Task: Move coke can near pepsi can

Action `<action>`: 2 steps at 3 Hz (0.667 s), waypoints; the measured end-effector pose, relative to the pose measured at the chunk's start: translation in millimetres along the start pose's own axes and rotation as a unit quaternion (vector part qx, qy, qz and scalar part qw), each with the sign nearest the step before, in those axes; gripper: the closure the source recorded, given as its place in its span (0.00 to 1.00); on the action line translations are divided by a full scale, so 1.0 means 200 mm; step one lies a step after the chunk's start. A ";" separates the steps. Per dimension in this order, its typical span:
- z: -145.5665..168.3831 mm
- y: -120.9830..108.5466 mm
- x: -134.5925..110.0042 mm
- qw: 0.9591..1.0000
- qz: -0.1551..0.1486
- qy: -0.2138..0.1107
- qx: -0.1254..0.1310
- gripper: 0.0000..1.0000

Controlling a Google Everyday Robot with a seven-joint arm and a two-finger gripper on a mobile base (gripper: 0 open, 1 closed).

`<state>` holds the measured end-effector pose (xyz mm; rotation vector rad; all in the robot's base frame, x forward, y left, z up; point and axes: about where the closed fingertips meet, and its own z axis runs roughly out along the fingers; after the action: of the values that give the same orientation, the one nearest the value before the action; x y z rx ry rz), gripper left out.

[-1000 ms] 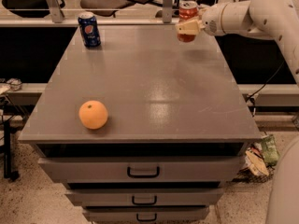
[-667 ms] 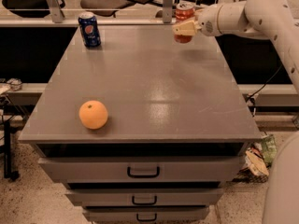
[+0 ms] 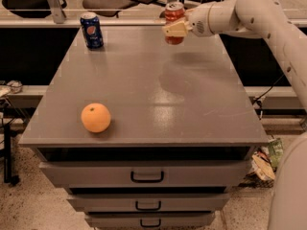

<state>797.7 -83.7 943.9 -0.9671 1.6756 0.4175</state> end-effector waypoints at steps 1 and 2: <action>0.15 0.14 -0.08 0.999 -0.008 -0.012 -0.030 1.00; 0.44 0.28 -0.12 0.997 0.002 -0.031 -0.074 1.00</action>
Offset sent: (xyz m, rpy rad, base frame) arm 0.0296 0.1404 -0.0231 0.0966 0.0309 0.1895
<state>812.9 21.4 926.0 -1.0481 1.6075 0.5744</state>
